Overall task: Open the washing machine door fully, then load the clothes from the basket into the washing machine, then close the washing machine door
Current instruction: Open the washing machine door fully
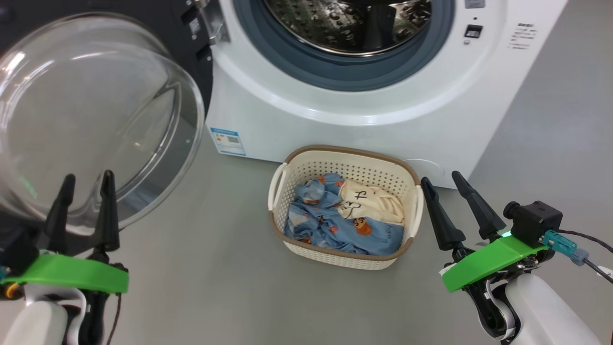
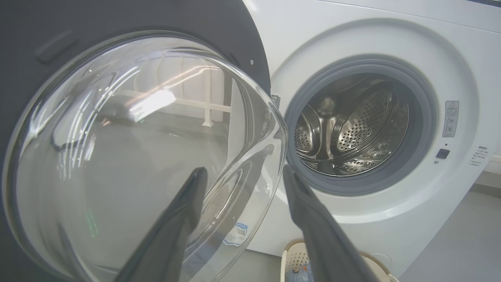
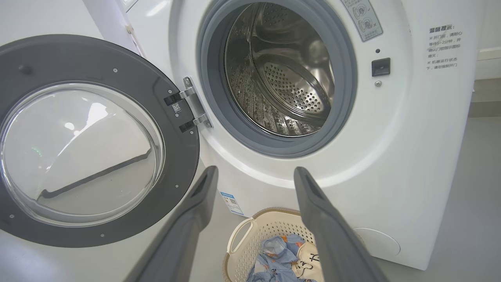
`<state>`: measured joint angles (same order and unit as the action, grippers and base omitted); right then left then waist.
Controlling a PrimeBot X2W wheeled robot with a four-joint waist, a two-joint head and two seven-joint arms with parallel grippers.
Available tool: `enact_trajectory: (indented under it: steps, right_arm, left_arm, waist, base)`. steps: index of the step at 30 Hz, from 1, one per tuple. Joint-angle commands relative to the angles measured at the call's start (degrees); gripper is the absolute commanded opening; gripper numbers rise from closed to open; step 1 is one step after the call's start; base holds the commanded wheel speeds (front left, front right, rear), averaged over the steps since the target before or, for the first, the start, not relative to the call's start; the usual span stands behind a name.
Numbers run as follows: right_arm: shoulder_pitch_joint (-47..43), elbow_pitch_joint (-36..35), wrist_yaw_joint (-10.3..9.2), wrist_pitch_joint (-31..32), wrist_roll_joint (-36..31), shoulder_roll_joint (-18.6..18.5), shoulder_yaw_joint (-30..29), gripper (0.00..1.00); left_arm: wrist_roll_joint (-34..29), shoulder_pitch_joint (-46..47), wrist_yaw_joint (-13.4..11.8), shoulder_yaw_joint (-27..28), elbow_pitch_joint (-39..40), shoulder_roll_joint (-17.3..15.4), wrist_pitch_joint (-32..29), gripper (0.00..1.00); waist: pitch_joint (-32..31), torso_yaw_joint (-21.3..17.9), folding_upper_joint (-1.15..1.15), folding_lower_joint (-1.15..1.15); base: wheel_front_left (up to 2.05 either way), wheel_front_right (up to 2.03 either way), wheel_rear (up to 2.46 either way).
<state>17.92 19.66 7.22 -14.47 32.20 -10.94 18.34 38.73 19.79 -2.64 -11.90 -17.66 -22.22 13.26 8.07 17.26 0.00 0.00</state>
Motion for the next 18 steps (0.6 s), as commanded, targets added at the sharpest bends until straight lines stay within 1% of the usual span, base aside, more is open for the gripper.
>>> enact_trajectory:
  steps: [1,7,8,13,18]
  right_arm:
    - [-0.6,-1.5,0.26,-0.5,0.0,0.3,1.1,1.0]
    - [-0.2,-1.8,0.26,-0.5,0.0,0.3,1.3,1.0]
    - [-0.2,-1.9,0.26,-0.5,0.0,0.2,1.3,1.0]
    - [-0.2,-2.0,0.26,-0.5,-0.1,-0.1,0.9,1.0]
    - [0.0,-2.2,0.26,-0.5,-0.3,-0.6,1.0,1.0]
  left_arm:
    - [-0.5,0.1,-0.5,1.9,2.1,-2.0,-0.2,1.0]
    - [-0.4,-1.4,-1.3,1.1,4.5,-1.0,-0.4,1.0]
    - [-0.6,-1.7,-1.5,0.7,4.9,-0.6,-0.3,1.0]
    - [-2.2,-1.9,-1.8,-0.2,5.5,0.0,0.4,1.0]
    - [-2.9,-2.3,-1.7,-0.8,5.3,1.3,1.0,1.0]
  waist:
    - [-0.6,-1.2,0.0,0.0]
    - [-0.5,-4.1,0.0,0.0]
    - [-0.4,-5.2,0.0,0.0]
    - [-0.1,-7.6,0.0,0.0]
    - [0.1,-10.2,0.0,0.0]
  base:
    - [0.0,0.0,0.0]
    - [0.0,0.0,0.0]
    - [0.0,0.0,0.0]
    - [0.0,0.0,0.0]
    - [0.0,0.0,0.0]
